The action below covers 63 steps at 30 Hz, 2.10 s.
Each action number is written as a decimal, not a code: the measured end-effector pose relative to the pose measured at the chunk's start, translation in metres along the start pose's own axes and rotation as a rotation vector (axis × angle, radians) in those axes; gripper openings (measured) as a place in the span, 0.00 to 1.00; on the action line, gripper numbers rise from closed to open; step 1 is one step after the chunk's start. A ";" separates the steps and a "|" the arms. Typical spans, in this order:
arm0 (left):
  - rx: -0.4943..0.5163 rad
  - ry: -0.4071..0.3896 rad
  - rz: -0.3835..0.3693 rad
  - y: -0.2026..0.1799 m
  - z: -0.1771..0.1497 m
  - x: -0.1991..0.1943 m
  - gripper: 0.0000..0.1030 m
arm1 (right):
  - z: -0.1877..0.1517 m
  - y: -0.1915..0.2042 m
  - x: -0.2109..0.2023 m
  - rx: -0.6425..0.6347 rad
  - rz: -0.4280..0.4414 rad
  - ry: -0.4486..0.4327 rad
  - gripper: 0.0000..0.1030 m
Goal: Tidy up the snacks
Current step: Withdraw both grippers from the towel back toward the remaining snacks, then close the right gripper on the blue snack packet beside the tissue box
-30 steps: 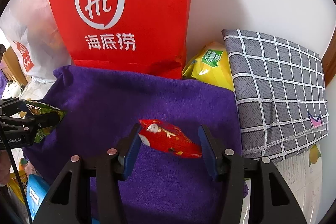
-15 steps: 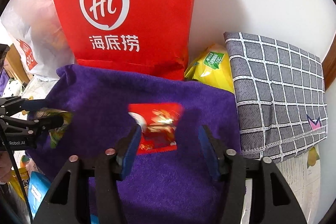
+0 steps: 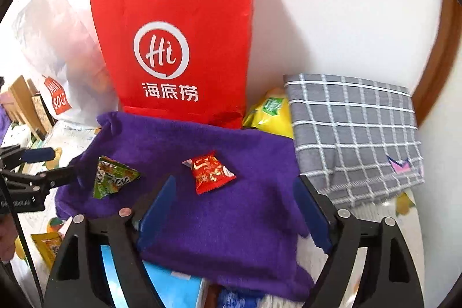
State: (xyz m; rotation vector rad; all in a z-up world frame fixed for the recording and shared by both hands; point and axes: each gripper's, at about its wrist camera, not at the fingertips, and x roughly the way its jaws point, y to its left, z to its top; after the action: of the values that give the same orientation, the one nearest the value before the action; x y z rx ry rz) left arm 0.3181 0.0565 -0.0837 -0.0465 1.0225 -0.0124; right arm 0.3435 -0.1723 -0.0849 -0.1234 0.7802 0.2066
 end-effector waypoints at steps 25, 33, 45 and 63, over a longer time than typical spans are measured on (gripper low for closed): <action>-0.004 -0.079 -0.080 -0.020 -0.099 -0.120 0.75 | -0.099 0.000 -0.151 0.050 -0.070 -0.102 0.90; -0.022 -0.102 -0.054 -0.009 -0.117 -0.124 0.75 | -0.122 -0.017 -0.143 0.098 -0.098 -0.052 0.90; -0.105 -0.065 -0.026 0.019 -0.123 -0.087 0.75 | -0.143 -0.039 -0.086 0.154 -0.019 0.040 0.75; -0.126 -0.017 -0.009 0.037 -0.113 -0.046 0.75 | -0.138 -0.053 0.011 0.228 0.124 0.174 0.67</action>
State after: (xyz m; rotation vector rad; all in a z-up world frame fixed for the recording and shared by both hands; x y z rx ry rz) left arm 0.1969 0.0914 -0.1048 -0.1651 1.0048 0.0444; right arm 0.2695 -0.2484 -0.1883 0.1249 0.9798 0.2246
